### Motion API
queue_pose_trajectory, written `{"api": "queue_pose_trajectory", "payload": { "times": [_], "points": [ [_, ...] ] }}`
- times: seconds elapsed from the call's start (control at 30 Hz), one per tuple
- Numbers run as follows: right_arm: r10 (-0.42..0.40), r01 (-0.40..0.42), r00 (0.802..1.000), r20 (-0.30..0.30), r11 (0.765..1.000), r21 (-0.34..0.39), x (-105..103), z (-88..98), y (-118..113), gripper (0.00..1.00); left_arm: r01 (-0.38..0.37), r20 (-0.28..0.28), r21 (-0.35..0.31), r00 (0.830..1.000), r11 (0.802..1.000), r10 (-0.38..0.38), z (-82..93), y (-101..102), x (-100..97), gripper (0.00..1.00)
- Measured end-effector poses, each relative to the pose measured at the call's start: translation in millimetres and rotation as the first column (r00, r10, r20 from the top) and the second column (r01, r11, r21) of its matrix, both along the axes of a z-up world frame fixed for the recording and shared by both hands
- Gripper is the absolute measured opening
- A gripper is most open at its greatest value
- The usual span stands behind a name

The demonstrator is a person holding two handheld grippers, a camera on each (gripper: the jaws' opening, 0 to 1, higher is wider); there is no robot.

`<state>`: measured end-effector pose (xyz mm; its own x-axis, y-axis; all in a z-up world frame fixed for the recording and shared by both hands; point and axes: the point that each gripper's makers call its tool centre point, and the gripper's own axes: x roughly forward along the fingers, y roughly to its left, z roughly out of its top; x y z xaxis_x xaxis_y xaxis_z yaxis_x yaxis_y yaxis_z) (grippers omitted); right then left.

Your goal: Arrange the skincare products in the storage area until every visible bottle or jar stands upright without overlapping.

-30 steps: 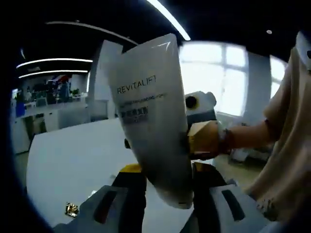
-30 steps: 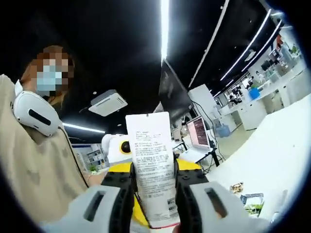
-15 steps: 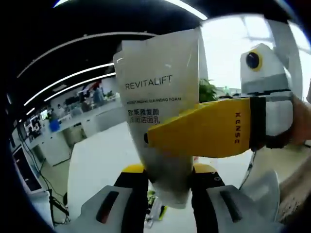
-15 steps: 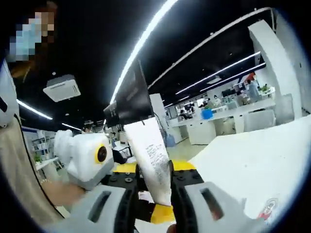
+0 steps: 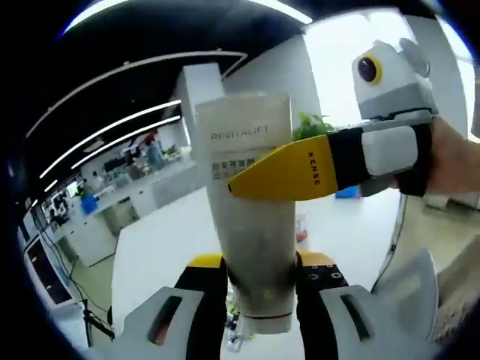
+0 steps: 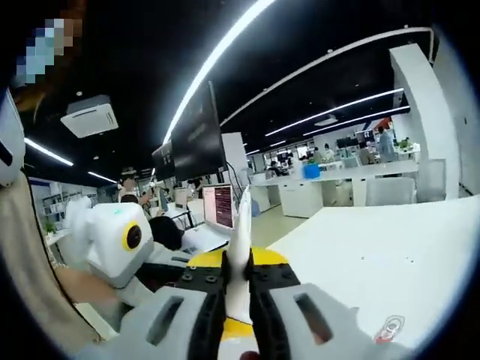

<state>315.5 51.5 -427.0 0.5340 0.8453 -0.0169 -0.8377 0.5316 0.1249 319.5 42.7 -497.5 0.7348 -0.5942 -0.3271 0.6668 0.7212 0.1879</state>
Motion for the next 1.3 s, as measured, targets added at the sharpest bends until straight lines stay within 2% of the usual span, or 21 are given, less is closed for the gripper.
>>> {"api": "queue_pose_trajectory", "payload": {
  "times": [0.03,0.07,0.1,0.13,0.2,0.27,0.33,0.43,0.57,0.73,1.0,1.07,1.1,1.23,1.3],
  "points": [
    [0.016,-0.016,1.0,0.0,1.0,-0.01,-3.0,-2.0,-2.3,0.07,0.097,-0.007,0.021,0.995,0.995,-0.096,-4.3,-4.6,-5.9,0.32],
    [0.021,-0.021,1.0,-0.004,1.0,-0.011,-3.5,-3.1,-2.9,0.07,0.119,-0.008,0.031,0.993,0.992,-0.119,-5.5,-5.1,-7.3,0.32],
    [0.043,-0.043,0.999,-0.026,0.999,0.003,-4.4,-6.5,-4.7,0.07,0.16,-0.034,0.037,0.987,0.986,-0.159,-8.3,-4.6,-10.7,0.32],
    [0.06,-0.059,0.998,-0.031,0.998,0.013,-5.5,-7.2,-4.5,0.07,0.177,-0.045,0.035,0.983,0.984,-0.175,-8.9,-4.8,-12.0,0.31],
    [0.092,-0.092,0.996,-0.007,0.996,-0.011,-7.8,-7.7,-4.2,0.07,0.216,-0.043,0.025,0.976,0.976,-0.215,-9.0,-5.8,-13.0,0.3],
    [0.136,-0.133,0.99,0.041,0.989,-0.065,-13.3,-5.3,-2.9,0.07,0.255,-0.055,0.012,0.966,0.967,-0.254,-7.8,-8.3,-14.8,0.29],
    [0.179,-0.171,0.98,0.085,0.981,-0.087,-18.0,-0.1,-2.2,0.07,0.299,-0.054,0.017,0.953,0.954,-0.298,-4.1,-9.0,-17.4,0.28],
    [0.218,-0.208,0.971,0.094,0.972,-0.106,-19.0,1.2,-2.4,0.07,0.351,-0.063,0.016,0.935,0.936,-0.35,-1.9,-8.6,-19.4,0.26],
    [0.27,-0.251,0.955,0.123,0.956,-0.153,-20.5,3.0,-0.9,0.07,0.38,-0.069,0.012,0.923,0.925,-0.378,0.2,-10.7,-17.3,0.25],
    [0.332,-0.301,0.932,0.147,0.932,-0.2,-24.0,2.9,3.2,0.07,0.408,-0.072,-0.046,0.909,0.912,-0.41,3.6,-18.1,-15.4,0.25],
    [0.39,-0.357,0.907,0.157,0.912,-0.201,-24.2,5.4,8.6,0.07,0.464,-0.074,-0.052,0.881,0.884,-0.466,6.5,-21.6,-15.5,0.24],
    [0.416,-0.382,0.895,0.163,0.901,-0.204,-26.0,5.6,9.6,0.07,0.485,-0.073,-0.049,0.87,0.873,-0.487,7.1,-22.6,-16.3,0.23],
    [0.44,-0.403,0.881,0.175,0.89,-0.21,-27.8,5.5,10.4,0.07,0.499,-0.077,-0.05,0.862,0.865,-0.502,7.0,-23.7,-16.8,0.23],
    [0.472,-0.441,0.866,0.168,0.877,-0.188,-26.9,0.9,9.0,0.07,0.535,-0.099,-0.041,0.838,0.844,-0.537,1.0,-28.7,-17.2,0.22],
    [0.503,-0.477,0.85,0.158,0.861,-0.177,-27.7,-3.4,6.7,0.07,0.556,-0.108,-0.048,0.823,0.83,-0.557,-3.8,-31.9,-19.6,0.21]
  ]
}}
